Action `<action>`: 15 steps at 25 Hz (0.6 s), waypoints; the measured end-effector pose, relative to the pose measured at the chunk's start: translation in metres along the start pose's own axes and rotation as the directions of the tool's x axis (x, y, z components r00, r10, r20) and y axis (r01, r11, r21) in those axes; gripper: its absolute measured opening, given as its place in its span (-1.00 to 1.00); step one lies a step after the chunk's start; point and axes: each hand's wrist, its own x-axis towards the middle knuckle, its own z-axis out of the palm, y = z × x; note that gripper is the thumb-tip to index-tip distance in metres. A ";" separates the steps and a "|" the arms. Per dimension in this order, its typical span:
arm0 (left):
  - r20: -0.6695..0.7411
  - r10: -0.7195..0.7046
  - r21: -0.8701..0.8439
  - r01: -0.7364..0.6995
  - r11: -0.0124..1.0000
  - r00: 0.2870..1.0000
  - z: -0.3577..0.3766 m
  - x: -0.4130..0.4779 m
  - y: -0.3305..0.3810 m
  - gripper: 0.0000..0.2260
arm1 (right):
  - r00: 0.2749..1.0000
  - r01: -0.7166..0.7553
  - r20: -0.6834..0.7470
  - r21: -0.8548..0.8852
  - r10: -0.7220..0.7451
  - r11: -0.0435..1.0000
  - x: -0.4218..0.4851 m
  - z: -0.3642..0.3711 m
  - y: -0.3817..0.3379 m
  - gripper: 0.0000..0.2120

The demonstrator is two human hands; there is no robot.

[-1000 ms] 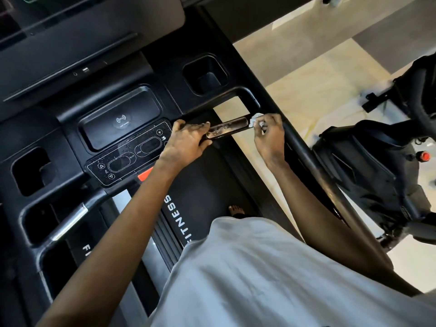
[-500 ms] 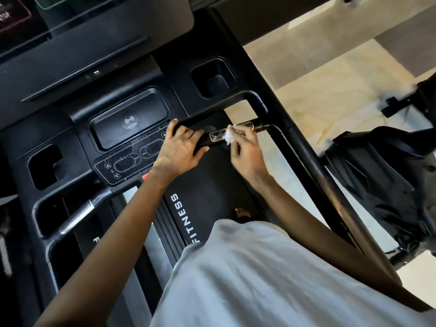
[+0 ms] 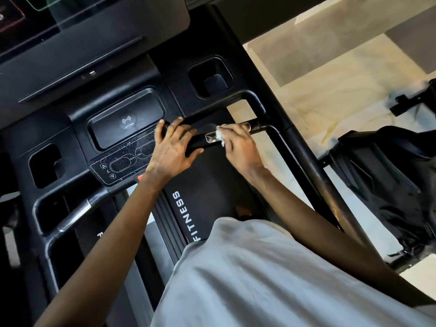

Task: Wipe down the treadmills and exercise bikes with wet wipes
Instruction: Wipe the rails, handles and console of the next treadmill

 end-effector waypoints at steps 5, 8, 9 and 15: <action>0.113 -0.152 -0.067 0.161 0.985 0.982 -0.016 0.000 -0.020 -0.22 | 0.997 -0.064 0.030 -0.020 0.065 0.998 0.019 -0.008 0.004 -0.69; 0.127 -0.156 -0.049 0.163 0.985 0.980 -0.021 0.001 -0.023 -0.29 | 0.992 -0.128 0.010 -0.052 0.128 0.990 0.020 -0.008 0.010 -0.69; 0.125 -0.162 -0.034 0.167 0.985 0.979 -0.021 0.002 -0.022 -0.30 | 0.998 -0.056 0.025 -0.058 0.058 0.997 0.016 -0.004 0.003 -0.67; 0.103 -0.148 -0.010 0.150 0.989 0.984 -0.020 0.000 -0.021 -0.32 | 0.998 0.061 -0.017 0.036 -0.061 0.997 0.002 0.008 -0.009 -0.72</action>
